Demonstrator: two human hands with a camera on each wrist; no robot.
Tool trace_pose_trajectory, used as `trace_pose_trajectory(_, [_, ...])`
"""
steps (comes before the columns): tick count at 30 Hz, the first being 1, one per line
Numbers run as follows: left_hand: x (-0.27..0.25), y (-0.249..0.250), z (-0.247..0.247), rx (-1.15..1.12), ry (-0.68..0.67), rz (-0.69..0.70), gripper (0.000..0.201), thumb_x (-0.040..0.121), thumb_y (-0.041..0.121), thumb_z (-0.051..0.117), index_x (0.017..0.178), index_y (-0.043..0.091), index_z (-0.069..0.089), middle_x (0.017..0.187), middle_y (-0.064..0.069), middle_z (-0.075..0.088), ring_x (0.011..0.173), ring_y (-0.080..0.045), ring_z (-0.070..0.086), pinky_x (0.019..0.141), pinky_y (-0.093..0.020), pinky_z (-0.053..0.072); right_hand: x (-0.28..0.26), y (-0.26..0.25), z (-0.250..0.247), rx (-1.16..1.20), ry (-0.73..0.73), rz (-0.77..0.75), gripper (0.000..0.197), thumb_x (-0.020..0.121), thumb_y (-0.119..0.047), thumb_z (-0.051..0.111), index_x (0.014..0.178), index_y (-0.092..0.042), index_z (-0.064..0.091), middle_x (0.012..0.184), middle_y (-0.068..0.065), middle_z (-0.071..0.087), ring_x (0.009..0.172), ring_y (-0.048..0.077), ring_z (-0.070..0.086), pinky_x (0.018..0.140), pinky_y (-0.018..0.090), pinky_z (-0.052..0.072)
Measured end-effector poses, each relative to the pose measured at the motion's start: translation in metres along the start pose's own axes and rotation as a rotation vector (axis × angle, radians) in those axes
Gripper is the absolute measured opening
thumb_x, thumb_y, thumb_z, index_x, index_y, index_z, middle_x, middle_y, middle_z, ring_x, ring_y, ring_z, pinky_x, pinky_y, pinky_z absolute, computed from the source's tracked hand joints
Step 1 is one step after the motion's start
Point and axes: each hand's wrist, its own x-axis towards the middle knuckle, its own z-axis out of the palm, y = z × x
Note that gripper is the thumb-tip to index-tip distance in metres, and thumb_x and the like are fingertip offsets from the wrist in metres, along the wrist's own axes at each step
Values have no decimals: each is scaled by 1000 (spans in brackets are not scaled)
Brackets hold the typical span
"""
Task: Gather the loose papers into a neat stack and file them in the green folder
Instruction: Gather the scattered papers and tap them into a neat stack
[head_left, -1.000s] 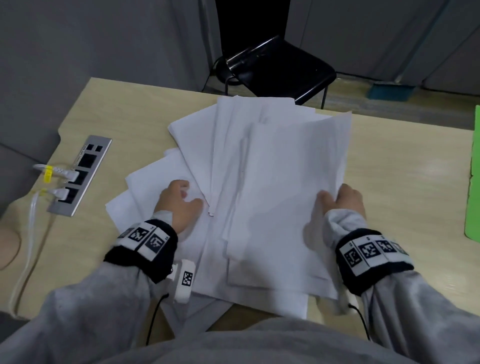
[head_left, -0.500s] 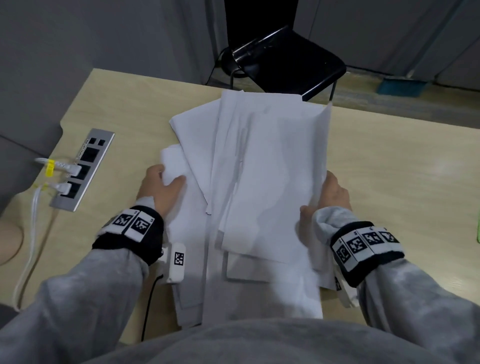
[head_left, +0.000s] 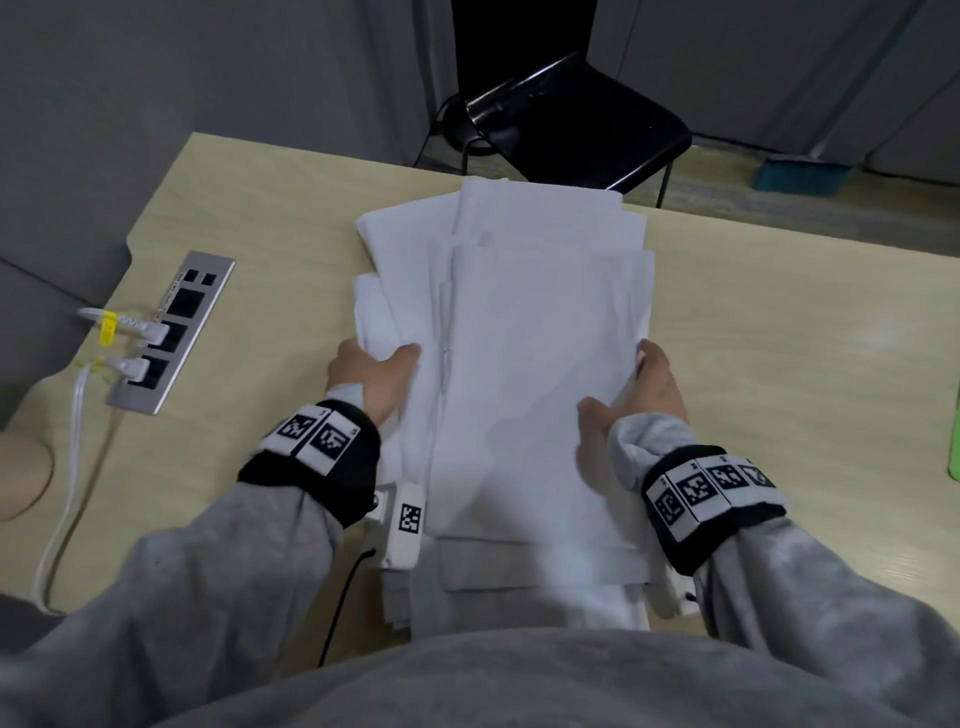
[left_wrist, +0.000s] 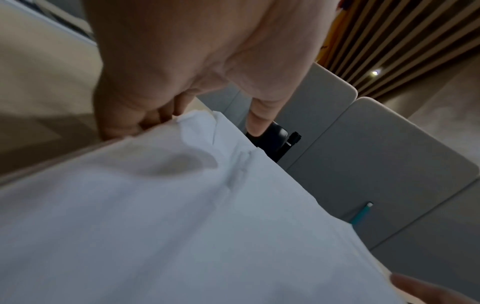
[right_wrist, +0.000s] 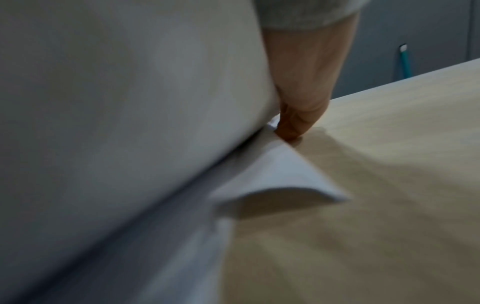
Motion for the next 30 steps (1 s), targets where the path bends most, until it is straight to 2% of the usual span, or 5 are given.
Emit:
trace_pose_trajectory(8, [-1,12,31,-23,-213,34,80,46,39,75,119,13,56,109,-7,69,97,-29,67,92,-44,53,-2,-7,8,53,-190,-18,94,73,-16,76,144,-19,14,142,9,43,131,26,41,112,34,29])
trace_pose_trajectory(14, [-2,-7,35,-48,-343,32,55,48,23,79,100,11,68,99,-12,74,92,-31,70,91,-47,54,-4,2,-3,188,-225,7,93,76,-11,74,145,-17,13,131,5,50,124,25,47,105,32,33])
trace_pose_trajectory(18, [-24,-2,11,-255,-448,133,29,68,-3,74,88,17,68,76,4,76,75,-18,69,72,-30,56,-8,7,-13,305,-200,22,97,72,-23,78,145,-16,15,112,-5,50,109,18,51,95,28,39])
trace_pose_trajectory(22, [-43,8,-21,-339,-555,277,64,50,17,81,112,8,67,109,-13,74,98,-29,70,86,-41,56,-25,-6,-36,309,-210,-95,87,66,-40,80,135,-21,32,103,-15,56,99,13,56,86,27,46])
trace_pose_trajectory(30, [-93,60,-63,-382,-297,612,48,52,30,82,97,16,72,95,1,77,92,-22,72,85,-39,56,-79,-72,-90,526,-30,-302,24,78,-21,72,96,-22,57,81,-10,59,73,7,55,49,-6,36])
